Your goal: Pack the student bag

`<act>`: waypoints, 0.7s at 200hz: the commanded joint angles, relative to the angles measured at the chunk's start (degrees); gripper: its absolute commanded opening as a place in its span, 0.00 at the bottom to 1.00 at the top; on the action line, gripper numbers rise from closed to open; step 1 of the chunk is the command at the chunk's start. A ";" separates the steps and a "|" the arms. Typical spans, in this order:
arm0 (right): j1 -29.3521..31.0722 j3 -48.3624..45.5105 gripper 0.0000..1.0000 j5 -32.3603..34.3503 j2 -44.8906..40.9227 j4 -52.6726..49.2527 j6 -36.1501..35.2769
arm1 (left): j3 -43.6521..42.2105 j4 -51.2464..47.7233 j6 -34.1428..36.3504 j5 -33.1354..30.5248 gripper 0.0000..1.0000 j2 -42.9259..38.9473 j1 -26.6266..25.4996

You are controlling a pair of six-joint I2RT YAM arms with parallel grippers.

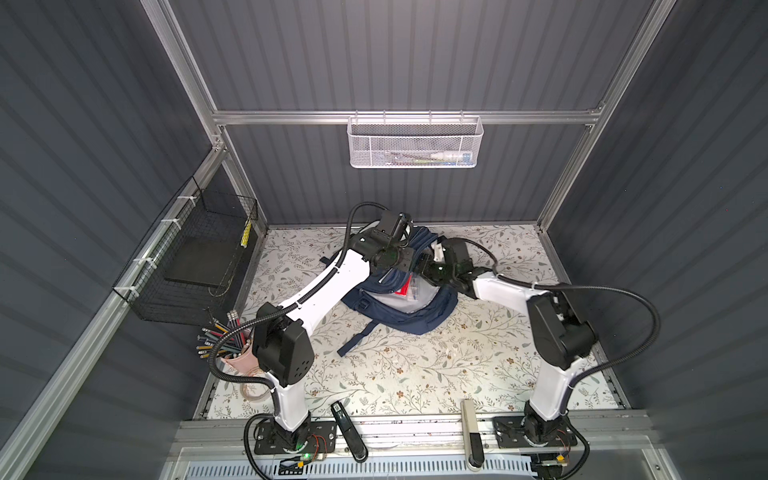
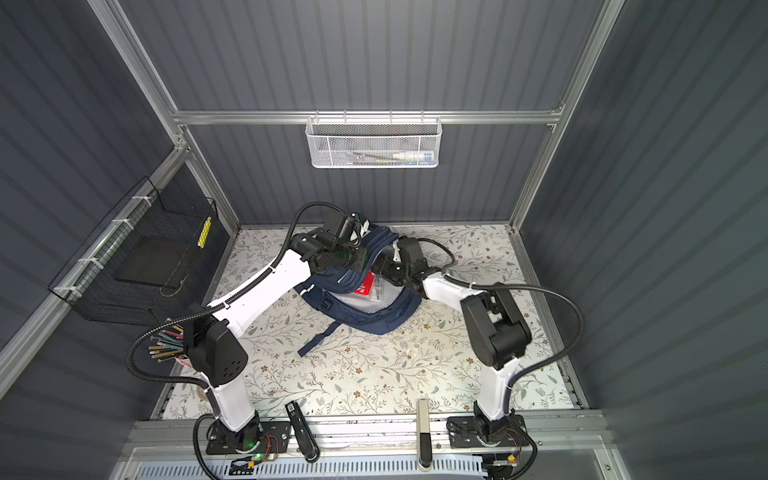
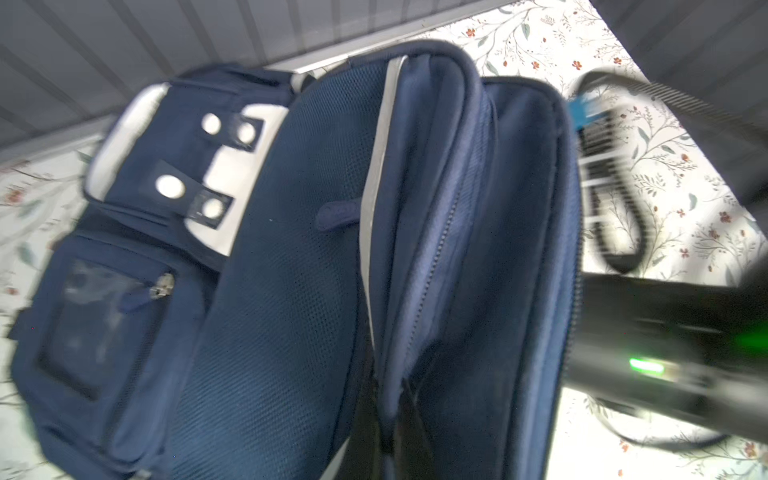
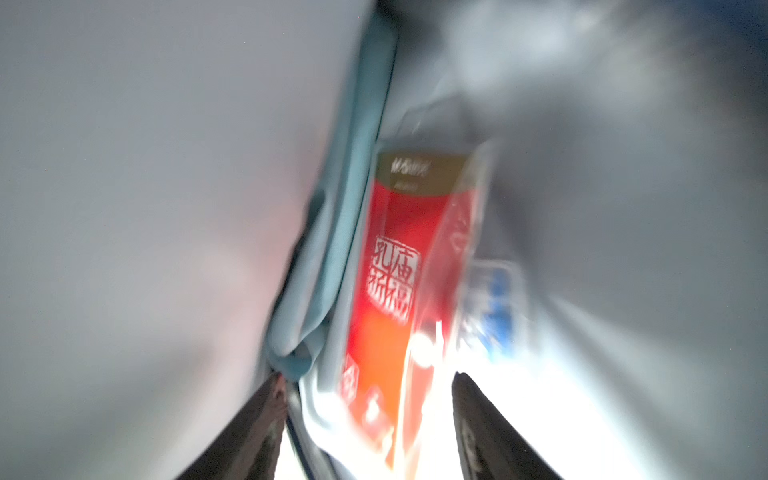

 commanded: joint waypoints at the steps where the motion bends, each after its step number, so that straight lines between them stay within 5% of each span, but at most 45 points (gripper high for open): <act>1: -1.10 -6.91 0.64 3.62 -8.65 -8.99 -6.76 | -3.50 6.08 -4.89 2.76 0.00 2.12 0.70; 40: -0.28 -24.85 0.65 12.30 -28.12 -14.04 -9.89 | -5.82 9.97 -8.00 5.82 0.04 6.44 0.69; 48: 0.87 -26.77 0.67 13.68 -31.32 -15.55 -9.65 | -5.87 10.51 -8.69 6.64 0.18 6.67 0.89; 62: 5.56 -28.39 0.71 17.89 -35.79 -17.69 -9.75 | -8.71 15.92 -11.17 13.57 0.59 4.89 2.42; 83: 16.45 -29.10 0.80 27.18 -39.61 -17.05 -10.38 | -14.08 20.91 -14.43 15.41 0.91 -1.50 5.30; 105: 23.10 -25.83 0.90 31.97 -34.82 -17.40 -11.64 | -22.76 23.29 -18.47 15.87 0.95 -9.95 10.11; 140: 28.50 -20.88 0.93 32.58 -26.86 -14.45 -14.21 | -38.75 27.85 -27.43 14.76 0.87 -21.94 18.52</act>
